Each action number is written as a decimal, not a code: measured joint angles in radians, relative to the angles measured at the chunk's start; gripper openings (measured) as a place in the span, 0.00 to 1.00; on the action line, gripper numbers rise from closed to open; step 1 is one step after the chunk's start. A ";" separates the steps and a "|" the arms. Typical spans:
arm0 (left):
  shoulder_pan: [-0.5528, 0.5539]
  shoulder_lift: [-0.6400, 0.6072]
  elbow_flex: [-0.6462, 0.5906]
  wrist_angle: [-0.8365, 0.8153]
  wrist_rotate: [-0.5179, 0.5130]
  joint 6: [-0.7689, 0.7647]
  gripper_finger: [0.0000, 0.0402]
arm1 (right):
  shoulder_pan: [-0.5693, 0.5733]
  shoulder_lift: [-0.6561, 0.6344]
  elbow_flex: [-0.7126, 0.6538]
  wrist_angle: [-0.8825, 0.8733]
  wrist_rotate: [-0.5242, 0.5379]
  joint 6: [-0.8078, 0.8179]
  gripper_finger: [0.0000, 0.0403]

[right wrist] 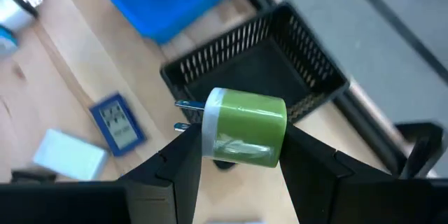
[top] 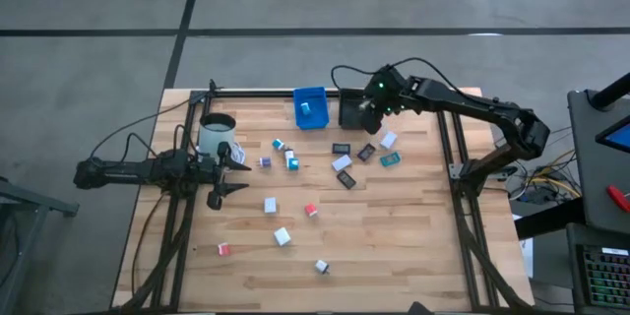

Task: Pick & Place Office items
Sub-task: Put the small green adapter into the blue basket

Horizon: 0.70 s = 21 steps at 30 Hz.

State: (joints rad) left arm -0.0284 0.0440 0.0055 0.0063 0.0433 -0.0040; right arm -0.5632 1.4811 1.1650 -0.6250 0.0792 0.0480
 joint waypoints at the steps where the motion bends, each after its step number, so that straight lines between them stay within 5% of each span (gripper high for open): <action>1: 0.000 0.000 0.000 0.000 0.000 0.000 0.57 | 0.000 0.000 0.008 0.009 0.000 -0.001 0.40; 21: 0.000 0.000 0.000 0.000 0.000 0.000 0.57 | -0.001 0.101 0.042 0.335 -0.057 -0.119 0.40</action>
State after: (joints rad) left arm -0.0287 0.0438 0.0051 0.0063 0.0436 -0.0040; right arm -0.5640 1.5818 1.2068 -0.2899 0.0221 -0.0713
